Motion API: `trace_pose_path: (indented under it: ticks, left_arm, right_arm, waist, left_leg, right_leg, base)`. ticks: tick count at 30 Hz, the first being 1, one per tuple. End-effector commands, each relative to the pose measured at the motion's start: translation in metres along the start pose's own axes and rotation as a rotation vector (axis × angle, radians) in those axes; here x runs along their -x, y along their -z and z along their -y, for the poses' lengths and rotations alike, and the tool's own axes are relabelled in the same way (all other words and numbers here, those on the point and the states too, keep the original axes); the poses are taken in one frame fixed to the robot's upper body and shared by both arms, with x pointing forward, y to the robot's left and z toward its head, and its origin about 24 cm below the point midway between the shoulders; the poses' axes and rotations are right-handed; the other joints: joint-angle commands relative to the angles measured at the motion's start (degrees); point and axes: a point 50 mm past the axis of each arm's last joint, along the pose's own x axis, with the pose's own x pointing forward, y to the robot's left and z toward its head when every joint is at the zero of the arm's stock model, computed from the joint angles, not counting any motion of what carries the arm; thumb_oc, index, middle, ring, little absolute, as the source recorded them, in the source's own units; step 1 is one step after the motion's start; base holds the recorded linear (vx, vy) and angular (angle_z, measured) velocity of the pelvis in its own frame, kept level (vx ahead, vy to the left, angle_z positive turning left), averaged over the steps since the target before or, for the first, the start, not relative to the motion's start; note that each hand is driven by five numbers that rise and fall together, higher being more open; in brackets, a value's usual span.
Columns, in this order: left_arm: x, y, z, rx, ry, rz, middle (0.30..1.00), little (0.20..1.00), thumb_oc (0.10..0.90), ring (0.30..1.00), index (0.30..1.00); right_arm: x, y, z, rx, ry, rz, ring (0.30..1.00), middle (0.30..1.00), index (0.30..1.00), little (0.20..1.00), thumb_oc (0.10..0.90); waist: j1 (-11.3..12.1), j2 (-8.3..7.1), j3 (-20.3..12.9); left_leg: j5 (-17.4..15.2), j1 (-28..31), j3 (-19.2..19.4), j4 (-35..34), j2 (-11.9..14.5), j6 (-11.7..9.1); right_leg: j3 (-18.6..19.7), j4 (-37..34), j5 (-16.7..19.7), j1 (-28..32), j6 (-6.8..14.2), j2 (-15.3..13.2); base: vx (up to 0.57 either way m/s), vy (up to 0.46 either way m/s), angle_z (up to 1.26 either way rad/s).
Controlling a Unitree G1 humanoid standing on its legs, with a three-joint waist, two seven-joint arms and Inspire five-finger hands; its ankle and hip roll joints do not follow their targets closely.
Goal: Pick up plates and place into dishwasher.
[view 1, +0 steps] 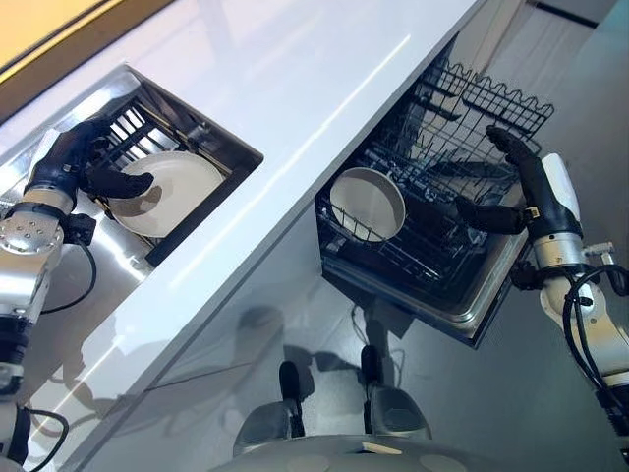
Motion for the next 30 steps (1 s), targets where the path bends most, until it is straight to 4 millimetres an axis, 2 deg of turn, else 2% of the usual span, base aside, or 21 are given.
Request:
trace_pose_path:
  ticks: [1,5,14,19,22,27,28,29,30]
  left_arm:
    - [-0.01,-0.062,-0.051,-0.028,-0.198,0.196,0.9,0.9,0.8,0.9,0.9]
    - [-0.015,-0.055,-0.053,-0.05,-0.192,0.141,0.9,0.9,0.8,0.9,0.9]
    - [-0.019,-0.041,-0.066,-0.161,-0.175,0.041,0.9,0.9,0.8,0.9,0.9]
    - [-0.019,-0.03,-0.07,-0.261,-0.118,-0.065,0.9,0.9,0.8,0.9,0.9]
    - [-0.019,-0.023,-0.073,-0.263,-0.027,-0.169,0.9,0.9,0.8,0.9,0.9]
    - [-0.023,-0.021,-0.069,-0.249,0.055,-0.235,0.9,0.9,0.8,0.9,0.9]
    - [-0.023,-0.022,-0.068,-0.248,0.057,-0.235,0.862,0.856,0.756,0.862,0.862]
    - [-0.024,-0.023,-0.067,-0.243,0.056,-0.231,0.688,0.653,0.553,0.688,0.688]
    - [-0.024,-0.023,-0.067,-0.239,0.057,-0.23,0.688,0.653,0.553,0.688,0.688]
  right_arm:
    - [-0.028,-0.053,0.037,0.015,0.185,0.279,0.9,0.9,0.9,0.9,0.8]
    - [-0.027,-0.051,0.034,0.009,0.186,0.269,0.9,0.9,0.9,0.9,0.8]
    - [-0.028,-0.053,0.037,0.015,0.184,0.284,0.9,0.9,0.9,0.9,0.8]
    - [-0.03,-0.055,0.043,0.025,0.195,0.291,0.9,0.9,0.9,0.9,0.8]
    - [-0.032,-0.056,0.047,0.027,0.204,0.288,0.9,0.9,0.9,0.9,0.8]
    - [-0.035,-0.057,0.048,0.019,0.216,0.279,0.9,0.9,0.9,0.9,0.8]
    - [-0.035,-0.057,0.048,0.018,0.217,0.277,0.9,0.9,0.9,0.9,0.8]
    - [-0.036,-0.056,0.048,0.013,0.218,0.271,0.9,0.9,0.9,0.9,0.8]
    - [-0.036,-0.055,0.048,0.011,0.217,0.267,0.9,0.9,0.9,0.9,0.8]
  waist:
    - [-0.33,-2.38,-1.49]
    - [-0.18,-2.85,-1.15]
    - [-0.42,-2.89,-0.44]
    - [-0.41,-3.02,0.13]
    - [-0.39,-2.93,0.17]
    - [-0.38,-2.66,-0.23]
    - [-0.38,-2.62,-0.32]
    - [-0.36,-2.59,-0.52]
    - [-0.38,-2.51,-0.72]
  left_leg:
    - [-3.21,-0.78,1.01,0.16,-3.57,2.11]
    - [-3.03,-1.02,0.93,0.24,-3.59,2.19]
    - [-2.93,-1.32,1.13,0.42,-3.46,2.22]
    - [-2.92,-1.5,1.15,0.53,-3.44,2.25]
    - [-2.95,-1.56,1.11,0.55,-3.49,2.27]
    - [-2.96,-1.36,0.93,0.47,-3.69,2.24]
    - [-2.98,-1.32,0.9,0.47,-3.72,2.23]
    - [-3.03,-1.2,0.78,0.46,-3.78,2.21]
    - [-3.05,-1.09,0.76,0.47,-3.8,2.19]
  right_leg:
    - [-1.85,1.54,-0.69,-0.13,5.24,-1.1]
    - [-2.14,1.9,-0.49,-0.44,5.53,-1.29]
    - [-2.41,2.08,-0.3,-0.78,5.58,-1.4]
    - [-2.4,2.25,-0.31,-0.97,5.57,-1.44]
    - [-2.62,2.31,-0.3,-1.01,5.66,-1.41]
    - [-2.93,1.97,-0.19,-0.58,5.61,-1.3]
    - [-2.95,1.95,-0.19,-0.52,5.61,-1.29]
    - [-3.01,1.92,-0.22,-0.34,5.61,-1.27]
    - [-3.07,1.91,-0.26,-0.21,5.61,-1.28]
  base:
    - [-0.05,-0.025,0.0]
    - [-0.01,-0.015,0.0]
    - [0.0,0.0,0.0]
    - [0.0,0.0,0.0]
    - [0.0,0.0,0.0]
    - [0.0,0.0,0.0]
    - [0.02,-0.033,0.0]
    - [0.02,-0.033,0.01]
    - [0.04,-0.037,0.02]
